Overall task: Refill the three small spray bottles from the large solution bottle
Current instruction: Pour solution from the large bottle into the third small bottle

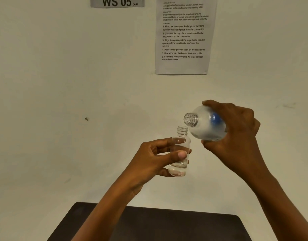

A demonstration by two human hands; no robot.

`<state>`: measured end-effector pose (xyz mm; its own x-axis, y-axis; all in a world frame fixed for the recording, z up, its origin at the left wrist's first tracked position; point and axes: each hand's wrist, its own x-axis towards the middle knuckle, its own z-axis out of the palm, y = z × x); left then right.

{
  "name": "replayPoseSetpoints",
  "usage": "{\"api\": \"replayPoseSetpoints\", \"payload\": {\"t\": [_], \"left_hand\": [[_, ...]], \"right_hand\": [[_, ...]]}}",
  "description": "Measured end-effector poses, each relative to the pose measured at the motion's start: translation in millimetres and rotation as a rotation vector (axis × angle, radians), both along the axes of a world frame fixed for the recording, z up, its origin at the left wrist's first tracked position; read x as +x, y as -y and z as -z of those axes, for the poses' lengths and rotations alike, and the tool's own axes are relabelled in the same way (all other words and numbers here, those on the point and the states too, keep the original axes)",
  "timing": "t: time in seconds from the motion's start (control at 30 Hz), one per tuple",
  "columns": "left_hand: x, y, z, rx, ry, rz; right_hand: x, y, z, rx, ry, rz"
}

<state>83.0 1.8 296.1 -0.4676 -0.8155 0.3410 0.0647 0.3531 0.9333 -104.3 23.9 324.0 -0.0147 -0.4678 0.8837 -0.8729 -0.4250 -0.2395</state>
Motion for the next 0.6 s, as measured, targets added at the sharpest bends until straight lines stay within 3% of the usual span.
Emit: {"api": "replayPoseSetpoints", "payload": {"t": [0.2,0.6], "left_hand": [[-0.6,0.4,-0.7,-0.019,0.007,-0.003],[1.3,0.9,-1.9,-0.016,0.001,0.017]], "right_hand": [[0.6,1.3,-0.7,-0.092,-0.078,0.035],[-2.5,3.8,-4.7,-0.060,-0.136,0.070]]}}
